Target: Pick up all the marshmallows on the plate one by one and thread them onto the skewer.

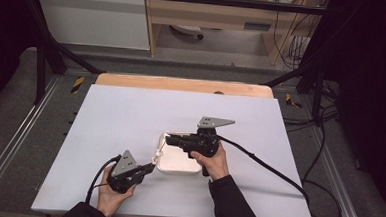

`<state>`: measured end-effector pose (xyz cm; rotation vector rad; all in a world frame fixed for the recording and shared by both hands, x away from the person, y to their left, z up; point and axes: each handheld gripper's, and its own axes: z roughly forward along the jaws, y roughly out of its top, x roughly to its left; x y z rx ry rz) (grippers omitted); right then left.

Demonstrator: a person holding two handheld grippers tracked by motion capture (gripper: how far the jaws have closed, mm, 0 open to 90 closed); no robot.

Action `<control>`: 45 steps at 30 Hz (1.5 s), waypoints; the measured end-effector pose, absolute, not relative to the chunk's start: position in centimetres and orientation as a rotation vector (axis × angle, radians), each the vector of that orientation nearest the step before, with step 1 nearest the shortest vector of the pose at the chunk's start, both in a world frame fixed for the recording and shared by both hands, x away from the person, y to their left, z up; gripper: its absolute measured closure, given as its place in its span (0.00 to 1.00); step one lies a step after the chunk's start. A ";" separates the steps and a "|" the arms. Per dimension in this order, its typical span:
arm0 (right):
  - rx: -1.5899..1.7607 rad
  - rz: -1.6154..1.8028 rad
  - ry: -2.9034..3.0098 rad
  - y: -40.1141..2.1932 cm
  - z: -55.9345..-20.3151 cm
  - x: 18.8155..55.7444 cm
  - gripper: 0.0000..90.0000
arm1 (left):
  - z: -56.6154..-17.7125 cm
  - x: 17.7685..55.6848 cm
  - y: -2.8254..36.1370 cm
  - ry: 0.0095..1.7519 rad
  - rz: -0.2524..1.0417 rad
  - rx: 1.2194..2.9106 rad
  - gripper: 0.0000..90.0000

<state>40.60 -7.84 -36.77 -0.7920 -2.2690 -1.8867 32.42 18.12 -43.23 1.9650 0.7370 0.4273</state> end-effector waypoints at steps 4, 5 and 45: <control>-0.785 -1.886 -2.266 -7.8 -36.8 40.5 0.94 | -43.2 32.4 18.2 0.745 0.434 1.966 0.99; -0.785 -1.886 -2.269 -7.8 -36.8 40.5 0.94 | -43.2 32.4 18.2 0.743 0.435 1.967 0.99; -0.747 -1.867 -2.290 -7.4 -37.6 40.1 0.94 | -43.4 32.3 17.8 0.730 0.454 1.996 0.99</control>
